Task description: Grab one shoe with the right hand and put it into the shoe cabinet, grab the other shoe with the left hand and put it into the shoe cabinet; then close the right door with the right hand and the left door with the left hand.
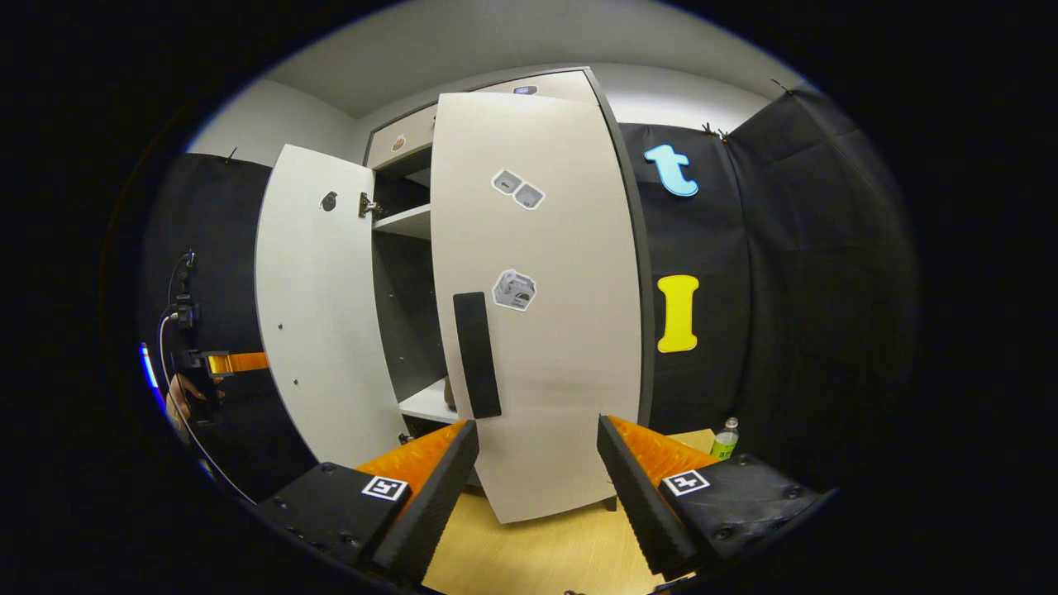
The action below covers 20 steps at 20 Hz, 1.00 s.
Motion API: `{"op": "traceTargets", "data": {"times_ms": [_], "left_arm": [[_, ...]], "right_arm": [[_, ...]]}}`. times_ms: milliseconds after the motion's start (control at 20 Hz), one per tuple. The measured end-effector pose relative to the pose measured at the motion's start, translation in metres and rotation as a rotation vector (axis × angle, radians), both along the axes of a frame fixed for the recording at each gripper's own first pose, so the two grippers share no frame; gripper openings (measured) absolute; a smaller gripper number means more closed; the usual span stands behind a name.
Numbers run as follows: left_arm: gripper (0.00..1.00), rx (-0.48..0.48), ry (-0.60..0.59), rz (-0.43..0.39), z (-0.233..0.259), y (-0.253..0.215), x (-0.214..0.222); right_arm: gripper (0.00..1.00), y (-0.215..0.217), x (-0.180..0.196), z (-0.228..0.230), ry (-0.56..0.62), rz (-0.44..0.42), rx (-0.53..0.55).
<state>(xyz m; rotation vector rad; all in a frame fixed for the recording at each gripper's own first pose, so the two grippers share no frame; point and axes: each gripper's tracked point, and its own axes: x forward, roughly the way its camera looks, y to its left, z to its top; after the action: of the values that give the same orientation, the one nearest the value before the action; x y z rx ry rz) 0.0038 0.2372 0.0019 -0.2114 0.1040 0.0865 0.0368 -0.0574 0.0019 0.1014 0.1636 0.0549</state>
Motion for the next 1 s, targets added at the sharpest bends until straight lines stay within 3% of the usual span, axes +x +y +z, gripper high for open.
{"op": "traceTargets", "data": {"times_ms": [250, 500, 750, 800, 1000], "left_arm": [[0.94, -0.056, -0.014, -0.105, 0.0, -0.041, 0.021], [0.95, -0.047, -0.043, -0.073, 0.007, -0.048, 0.051], [0.91, 0.034, -0.037, -0.101, 0.01, -0.072, 0.064], [0.94, 0.032, -0.04, -0.11, 0.009, -0.08, 0.07], [0.94, -0.036, -0.046, -0.21, 0.006, -0.123, 0.098]], "right_arm": [[0.96, 0.003, 0.0, -0.007, 0.016, 0.008, -0.007], [0.96, -0.006, -0.002, -0.011, 0.032, -0.006, -0.016], [0.96, -0.014, 0.005, -0.013, 0.037, -0.014, -0.005], [0.96, -0.015, 0.006, -0.014, 0.039, -0.011, -0.005], [0.96, -0.018, 0.006, -0.015, 0.042, -0.001, -0.008]]}}
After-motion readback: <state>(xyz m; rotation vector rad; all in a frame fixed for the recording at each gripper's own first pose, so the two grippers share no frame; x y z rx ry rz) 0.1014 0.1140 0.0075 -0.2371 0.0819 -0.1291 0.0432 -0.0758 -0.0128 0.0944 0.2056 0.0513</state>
